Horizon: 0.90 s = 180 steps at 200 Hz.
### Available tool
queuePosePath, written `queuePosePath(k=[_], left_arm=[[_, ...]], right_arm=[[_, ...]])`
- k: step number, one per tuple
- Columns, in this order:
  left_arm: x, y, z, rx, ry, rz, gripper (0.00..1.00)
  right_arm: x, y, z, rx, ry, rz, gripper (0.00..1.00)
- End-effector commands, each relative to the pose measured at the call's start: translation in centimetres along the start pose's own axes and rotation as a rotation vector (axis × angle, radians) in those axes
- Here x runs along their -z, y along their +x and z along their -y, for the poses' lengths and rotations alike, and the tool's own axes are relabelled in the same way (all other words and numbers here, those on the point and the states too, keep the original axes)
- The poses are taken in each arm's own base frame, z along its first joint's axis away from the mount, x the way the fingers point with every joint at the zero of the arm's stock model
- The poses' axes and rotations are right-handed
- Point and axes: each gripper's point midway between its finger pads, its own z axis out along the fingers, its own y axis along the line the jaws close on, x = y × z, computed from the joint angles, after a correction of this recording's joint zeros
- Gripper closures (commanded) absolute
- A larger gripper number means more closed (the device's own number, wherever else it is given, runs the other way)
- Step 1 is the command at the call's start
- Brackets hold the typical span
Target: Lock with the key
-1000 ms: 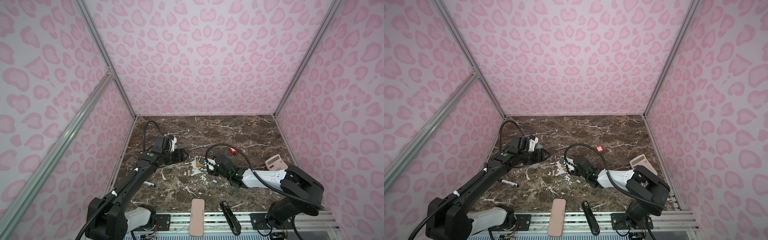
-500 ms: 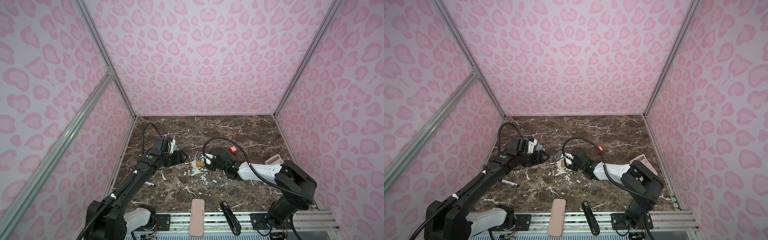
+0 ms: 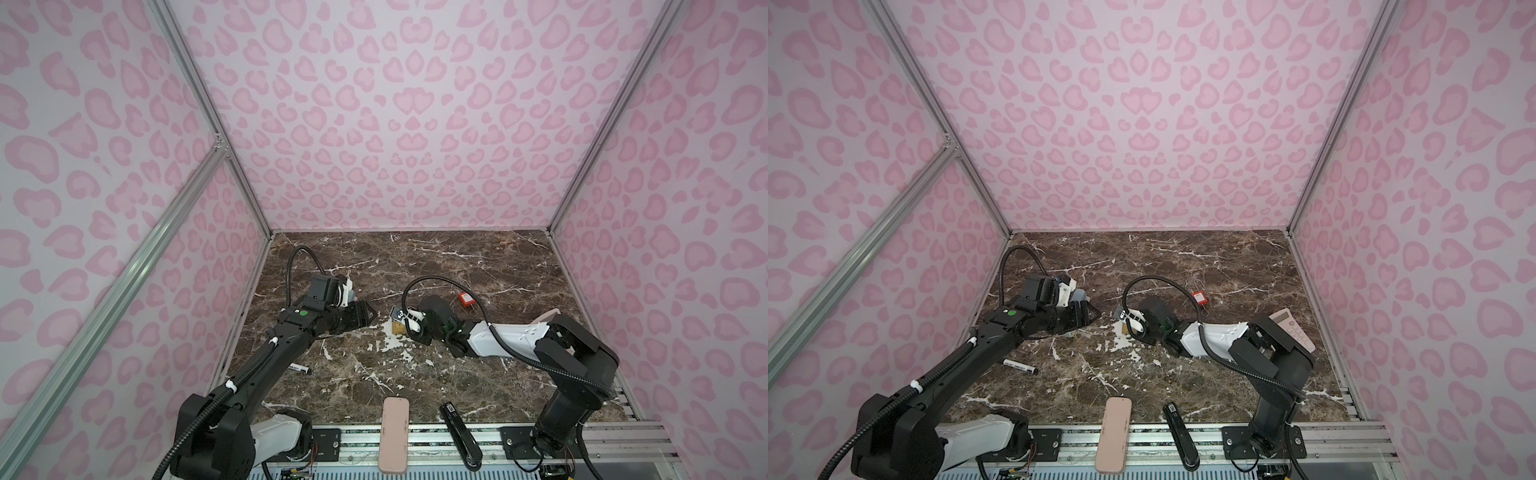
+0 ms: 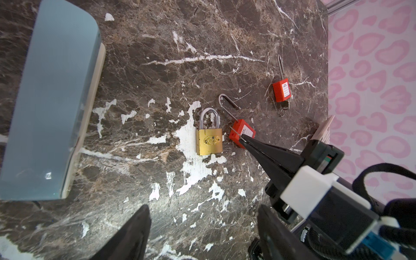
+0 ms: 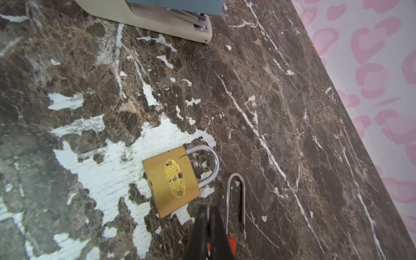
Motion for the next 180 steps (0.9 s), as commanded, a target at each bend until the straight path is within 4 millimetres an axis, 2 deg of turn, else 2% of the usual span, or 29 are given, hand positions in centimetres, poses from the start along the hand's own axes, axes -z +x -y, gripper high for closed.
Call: queuePosePath(k=[1,64,121,180], left_arm=[[-0.1,-0.2,0.3,-0.001,0.018,0.005,0.24],[-0.3,-0.2,0.4,0.0,0.029,0.005,0.24],[-0.4,-0.4,0.5,-0.003,0.036,0.006,0.24],[-0.6,-0.3,0.5,-0.003,0.041,0.0,0.24]], right_arm=[[-0.3,0.8,0.3,-0.033,0.013,-0.027,1.0],[-0.8,1.4,1.2,-0.051,0.049,-0.048,1.0],[-1.3,1.5,0.3,-0.058,-0.007,-0.056,1.0],[-1.9,2.1,0.1,-0.067,-0.019,-0.077,1.0]])
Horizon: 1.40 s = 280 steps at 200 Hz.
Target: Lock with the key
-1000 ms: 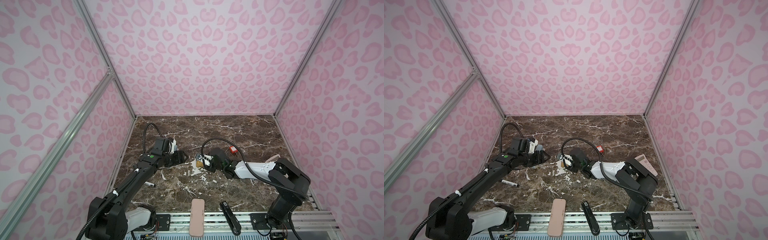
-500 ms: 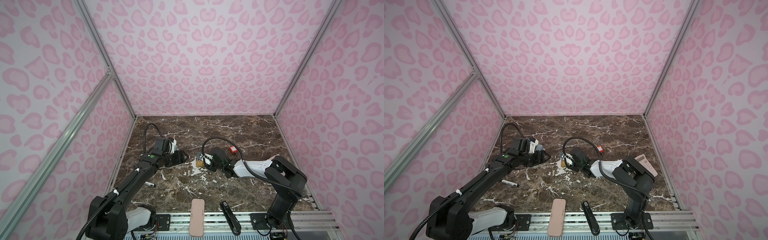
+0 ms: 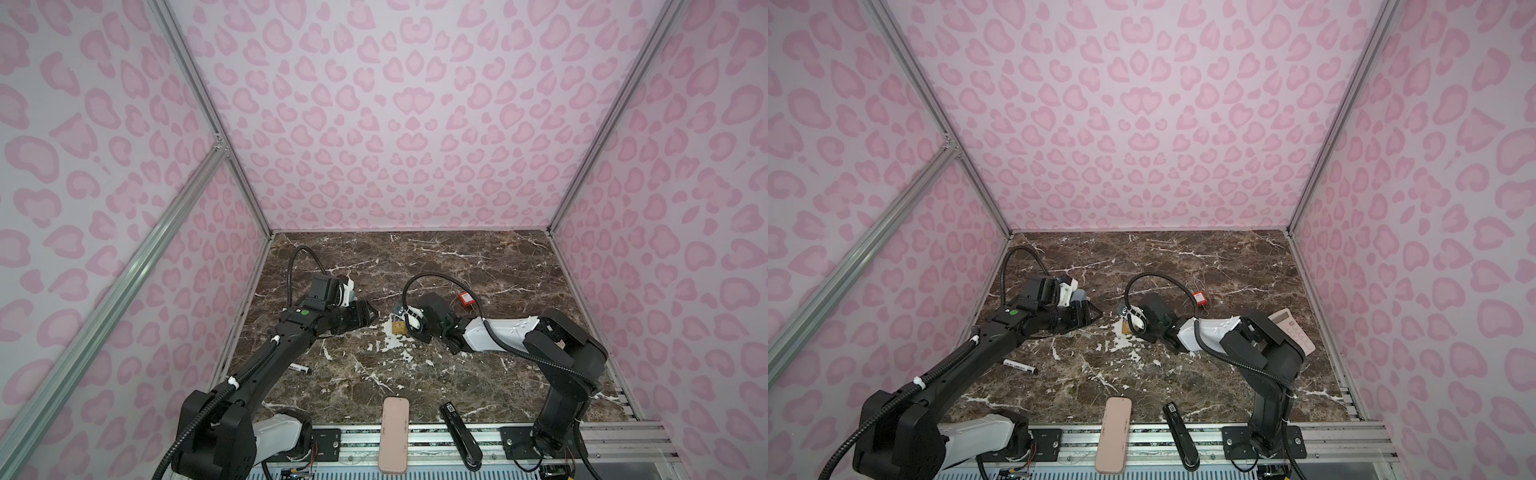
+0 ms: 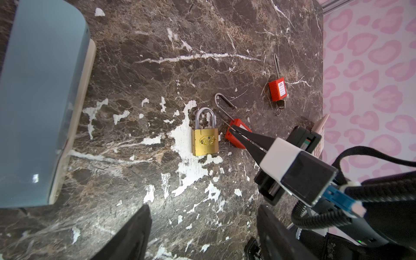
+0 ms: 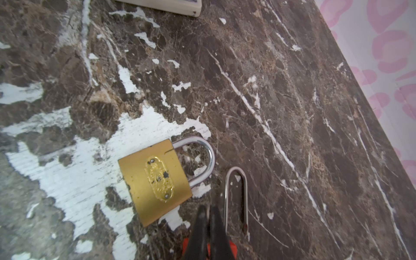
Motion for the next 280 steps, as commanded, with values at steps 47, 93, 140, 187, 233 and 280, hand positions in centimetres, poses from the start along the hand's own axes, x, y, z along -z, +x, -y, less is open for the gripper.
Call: queuePosePath(k=[47,93,140,187,233,280], left_arm=[[-0.3,-0.4,0.5,-0.012,0.037,0.017,0.24],[-0.3,-0.3,0.5,-0.013,0.04,0.02,0.24],[0.1,-0.1,0.5,-0.011,0.04,0.025,0.24],[0.4,0.0,0.5,-0.012,0.037,0.031,0.24],[0.4,0.1,0.4,-0.006,0.033,0.03,0.24],[0.0,0.2,0.6,-0.006,0.036,0.027,0.24]], right_arm=[[-0.4,0.7,-0.6,-0.014,-0.031,-0.028,0.95],[-0.5,1.5,-1.3,-0.021,-0.051,-0.052,0.91],[0.1,1.5,-1.4,-0.029,-0.049,-0.047,0.75],[1.5,0.0,-0.9,-0.052,-0.016,-0.004,0.64],[4.0,-1.5,2.2,-0.308,-0.023,0.05,0.55],[4.4,1.4,3.1,-0.443,-0.061,-0.114,0.33]])
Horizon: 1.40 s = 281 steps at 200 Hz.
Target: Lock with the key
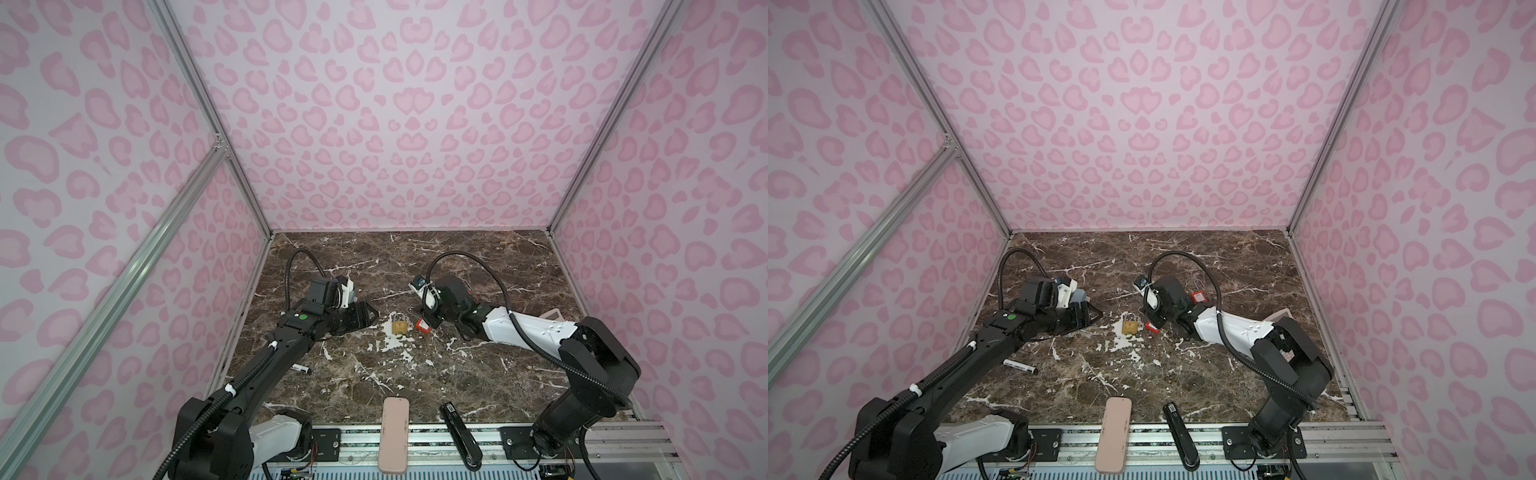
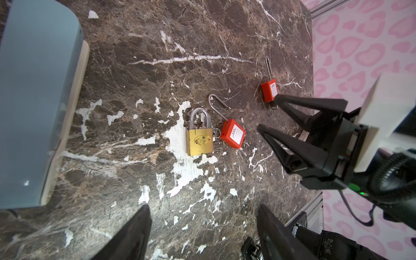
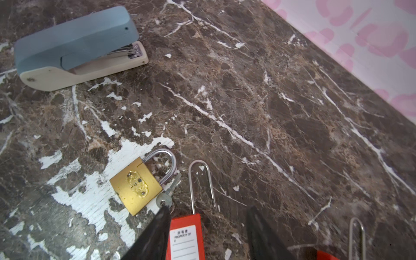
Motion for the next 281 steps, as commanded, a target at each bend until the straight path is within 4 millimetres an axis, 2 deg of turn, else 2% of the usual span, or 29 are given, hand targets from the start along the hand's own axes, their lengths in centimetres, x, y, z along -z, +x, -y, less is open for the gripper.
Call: queuePosePath(k=[1,27,73,113,136,193,236,281], left_arm=[[-0.3,-0.2,0.1,0.002,0.001,0.006,0.24],[-0.9,-0.1,0.6,-0.003,0.01,-0.005,0.24],[-2.3,0.3,1.3,-0.011,0.016,-0.026,0.24],[-3.5,0.8,2.8,-0.004,0.064,-0.069,0.24],[-3.7,0.7,2.0,0.001,0.027,-0.056,0.24],[-4.0,0.8,2.1,0.009,0.033,-0.071,0.24],[-4.2,0.5,2.7,0.007,0.052,-0.07,0.24],[-4.7,0.3,4.2,0.004,0.093,-0.072,0.24]], right_arm=[[0.0,3.5,-0.6,-0.061,-0.026,-0.152,0.33],[0.1,5.1,-0.9,-0.05,-0.033,-0.19,0.29],[-0.5,7.6,-1.5,-0.057,-0.047,-0.248,0.28],[-1.4,8.7,-2.0,-0.054,-0.069,-0.277,0.34],[-1.9,8.8,-2.2,-0.057,-0.08,-0.277,0.39],[-2.7,9.1,-2.4,-0.022,-0.082,-0.318,0.55],[-2.1,8.5,-2.3,-0.006,-0.081,-0.314,0.68],[-0.5,6.9,-1.8,-0.04,-0.069,-0.254,0.71]])
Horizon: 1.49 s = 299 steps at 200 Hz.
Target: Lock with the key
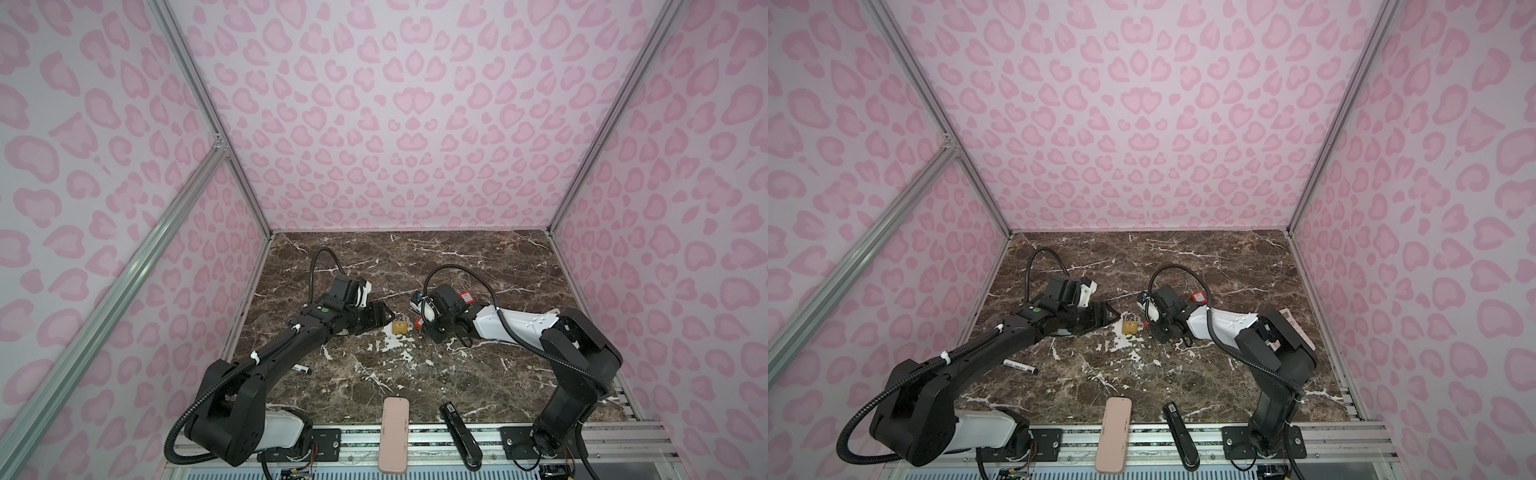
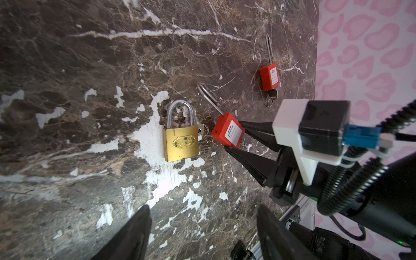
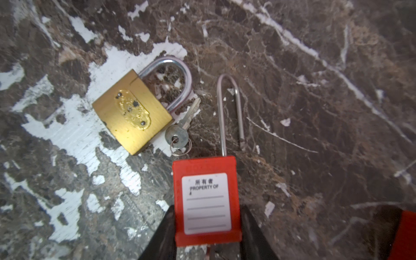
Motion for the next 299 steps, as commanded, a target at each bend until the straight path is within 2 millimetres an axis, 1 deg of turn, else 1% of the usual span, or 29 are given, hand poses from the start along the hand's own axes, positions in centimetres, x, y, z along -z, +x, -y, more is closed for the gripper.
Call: queuePosePath(k=[1,32,47,68,95,113,121,153,170,192,204,223,234,246,248,253,277,291,299], left_arm=[[-0.1,-1.0,1.7,-0.009,0.057,0.025,0.24],[-0.6,-1.7,4.2,0.01,0.171,0.034,0.25],[-0.7,-2.1,5.4,0.016,0.23,0.04,0.25],[-0.6,-2.7,7.9,-0.007,0.352,0.041,0.25],[-0.8,-3.4,9.2,-0.012,0.393,0.037,0.27],[-1.0,-3.6,10.0,-0.009,0.428,0.029,0.28],[-0.9,-4.1,10.7,-0.018,0.462,0.042,0.29],[-1.6,-4.0,11.0,-0.009,0.484,0.027,0.32],[-1.8,-3.8,11.2,-0.013,0.487,0.021,0.36],[-1.9,-3.7,11.2,-0.014,0.487,0.019,0.44],[-1.8,-3.7,11.2,-0.014,0.486,0.023,0.46],[-1.8,-3.8,11.2,-0.011,0.482,0.027,0.55],[-1.9,-3.8,11.2,-0.004,0.481,0.029,0.61],[-1.9,-4.1,11.3,0.001,0.485,0.039,0.63],[-1.9,-4.2,11.2,0.002,0.485,0.041,0.66],[-2.0,-4.2,11.3,0.003,0.486,0.043,0.69],[-2.0,-4.7,11.7,0.009,0.5,0.052,0.77],[-1.9,-4.9,11.9,0.007,0.511,0.056,0.81],[-1.9,-5.0,12.1,0.008,0.516,0.059,0.82]], right_arm=[[0.9,-0.4,0.2,-0.02,0.0,0.026,0.71],[3.0,-2.0,0.8,-0.083,-0.021,0.114,0.71],[4.3,-3.0,0.7,-0.095,-0.048,0.168,0.7],[6.0,-4.4,0.4,-0.098,-0.073,0.23,0.7],[8.1,-6.2,0.0,-0.113,-0.11,0.294,0.7],[8.9,-6.9,-0.2,-0.123,-0.135,0.325,0.7],[9.1,-7.2,-0.3,-0.13,-0.146,0.335,0.7],[9.7,-8.4,-0.4,-0.161,-0.184,0.375,0.7],[9.9,-8.8,-0.6,-0.161,-0.201,0.382,0.7],[10.0,-9.2,-0.5,-0.164,-0.21,0.388,0.7],[10.1,-9.4,-0.7,-0.156,-0.222,0.393,0.7],[10.2,-9.7,-0.7,-0.149,-0.229,0.392,0.7],[10.2,-9.6,-0.7,-0.142,-0.23,0.384,0.7],[10.2,-9.6,-0.7,-0.137,-0.231,0.382,0.7],[10.3,-9.6,-0.7,-0.137,-0.232,0.382,0.7],[10.4,-9.6,-0.8,-0.136,-0.233,0.383,0.7],[10.7,-9.4,-0.9,-0.131,-0.234,0.383,0.69],[11.0,-9.3,-0.8,-0.125,-0.226,0.381,0.66],[11.2,-9.2,-0.8,-0.121,-0.224,0.382,0.61]])
